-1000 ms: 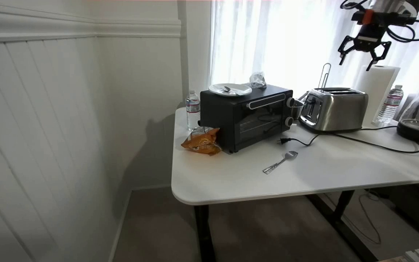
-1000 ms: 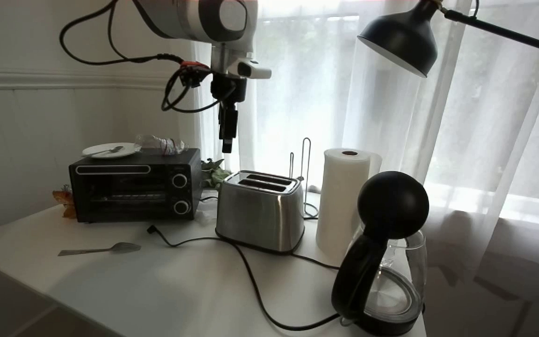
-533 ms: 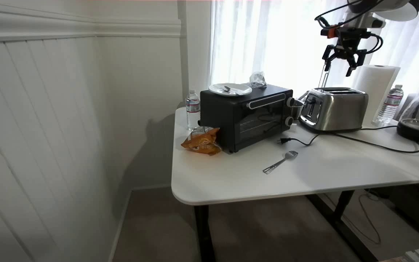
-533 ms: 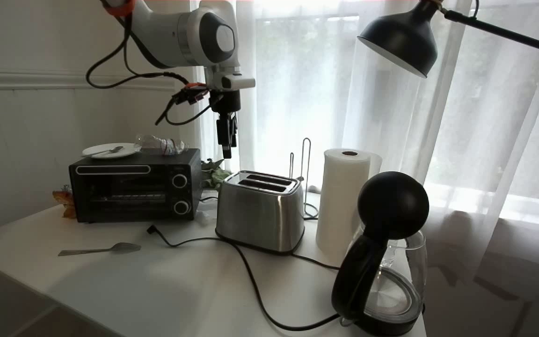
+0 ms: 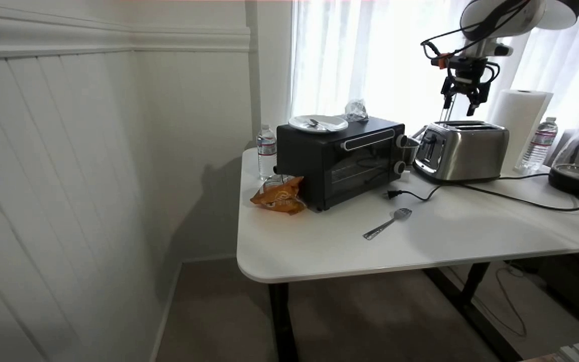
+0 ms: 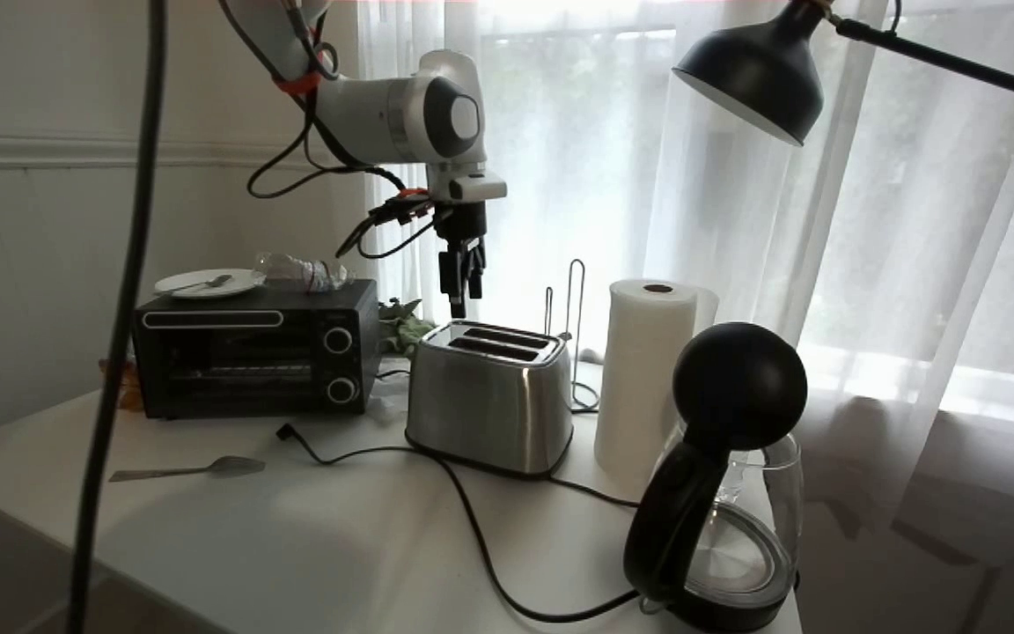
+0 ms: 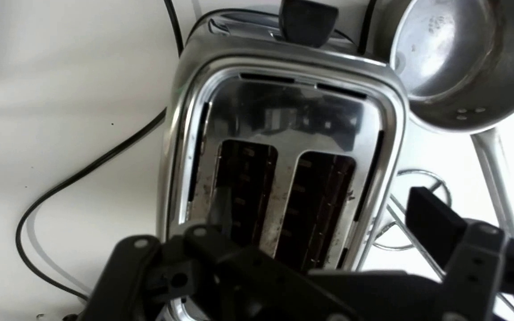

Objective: Turn the toaster to have its cord facing the paper towel holder

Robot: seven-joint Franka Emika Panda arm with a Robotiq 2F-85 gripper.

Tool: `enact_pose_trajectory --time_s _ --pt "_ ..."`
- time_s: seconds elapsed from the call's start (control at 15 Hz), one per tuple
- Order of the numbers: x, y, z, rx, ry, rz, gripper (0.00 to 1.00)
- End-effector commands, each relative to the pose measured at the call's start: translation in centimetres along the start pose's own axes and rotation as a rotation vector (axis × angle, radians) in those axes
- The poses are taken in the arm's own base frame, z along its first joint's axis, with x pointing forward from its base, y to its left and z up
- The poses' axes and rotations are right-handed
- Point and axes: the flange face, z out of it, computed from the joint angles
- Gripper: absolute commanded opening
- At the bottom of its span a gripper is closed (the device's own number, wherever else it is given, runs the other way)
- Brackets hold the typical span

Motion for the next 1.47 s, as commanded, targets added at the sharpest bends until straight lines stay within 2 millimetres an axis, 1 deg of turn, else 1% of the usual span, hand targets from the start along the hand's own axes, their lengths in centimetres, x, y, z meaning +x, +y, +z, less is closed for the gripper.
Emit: enact_pose_trajectory --time_s 0.0,0.4,0.87,1.07,1.13,1.2,1.27,1.33,1.4 --pt "0.8 -2.4 0.7 -0.007 0.005 0.064 1.0" --pt "1.5 -4.4 2.7 -0.009 -0.01 0.079 1.0" --pt "3.0 -5.1 4.6 -0.025 -0.027 0.12 1.0" --pt "3.3 -5.2 5.3 -0.039 -0.034 0.131 0.91" --pt "3.4 -5.1 5.4 -0.048 -0.034 0.132 0.82" --pt "3.4 -5.1 5.6 -0.061 -0.035 0.133 0.75" --pt "3.5 -5.0 5.7 -0.071 -0.034 0.136 0.73" --pt "3.5 -5.0 5.7 -0.08 -0.033 0.136 0.59" --pt "3.6 -4.9 5.8 -0.086 -0.032 0.137 0.52"
